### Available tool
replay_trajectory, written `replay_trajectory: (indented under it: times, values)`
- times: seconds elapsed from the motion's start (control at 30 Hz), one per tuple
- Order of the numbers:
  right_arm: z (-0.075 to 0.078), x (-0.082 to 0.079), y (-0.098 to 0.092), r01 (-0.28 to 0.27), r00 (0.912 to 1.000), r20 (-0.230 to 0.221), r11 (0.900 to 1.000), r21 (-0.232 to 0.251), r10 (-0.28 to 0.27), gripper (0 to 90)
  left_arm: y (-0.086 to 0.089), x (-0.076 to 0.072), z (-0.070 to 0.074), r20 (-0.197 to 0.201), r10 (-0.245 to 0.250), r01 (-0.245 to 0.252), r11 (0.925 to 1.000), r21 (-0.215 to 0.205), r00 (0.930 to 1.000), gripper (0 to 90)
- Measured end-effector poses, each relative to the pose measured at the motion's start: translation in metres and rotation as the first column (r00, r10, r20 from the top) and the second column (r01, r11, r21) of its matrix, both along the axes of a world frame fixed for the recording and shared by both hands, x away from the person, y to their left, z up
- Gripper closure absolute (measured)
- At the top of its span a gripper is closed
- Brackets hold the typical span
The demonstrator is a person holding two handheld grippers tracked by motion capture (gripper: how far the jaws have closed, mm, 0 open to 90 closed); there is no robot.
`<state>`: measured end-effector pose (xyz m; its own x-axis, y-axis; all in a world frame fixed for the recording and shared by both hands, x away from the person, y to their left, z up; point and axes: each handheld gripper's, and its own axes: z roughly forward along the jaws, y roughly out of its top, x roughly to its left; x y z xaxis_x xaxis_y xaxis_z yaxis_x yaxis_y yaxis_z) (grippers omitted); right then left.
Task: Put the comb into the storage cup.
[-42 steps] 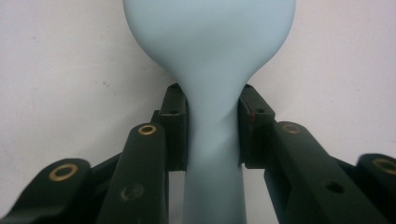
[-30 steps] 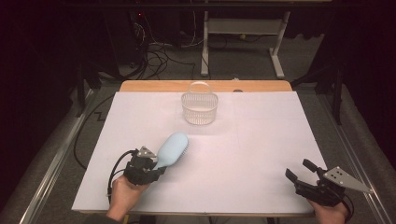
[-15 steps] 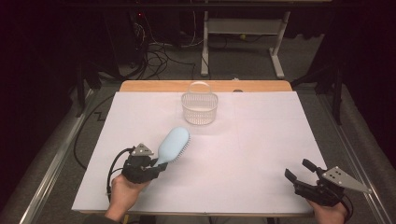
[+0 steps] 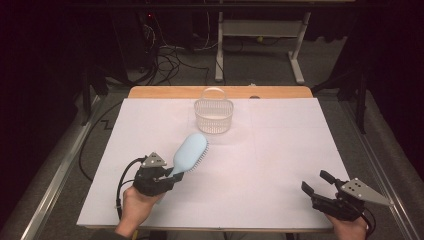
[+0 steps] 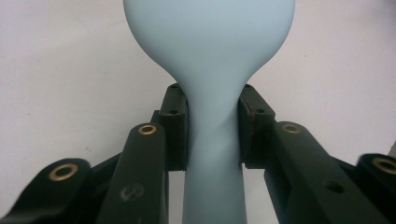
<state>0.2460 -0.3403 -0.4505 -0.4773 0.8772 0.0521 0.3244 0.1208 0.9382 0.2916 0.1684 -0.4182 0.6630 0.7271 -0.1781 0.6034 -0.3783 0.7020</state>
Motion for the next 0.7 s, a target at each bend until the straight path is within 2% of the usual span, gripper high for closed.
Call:
replay_trajectory:
  times: [0.27, 0.53, 0.7]
  values:
    - [0.002, 0.002, 0.007, -0.036, 0.9994, 0.005, 0.998, 0.051, 0.036, 22.4, -0.003, 0.000, 0.001, 0.019, -0.014, 0.014, 0.9996, -0.026, 0.9997, 67.3]
    - [0.004, 0.003, 0.022, -0.077, 0.9969, 0.023, 0.996, 0.043, 0.076, 22.1, -0.007, 0.000, 0.001, 0.027, -0.031, 0.032, 0.9990, -0.032, 0.9992, 67.3]
    - [0.005, 0.005, 0.036, -0.118, 0.9927, 0.027, 0.993, 0.014, 0.118, 22.2, -0.012, 0.000, 0.000, 0.031, -0.039, 0.040, 0.9987, -0.033, 0.9988, 67.3]
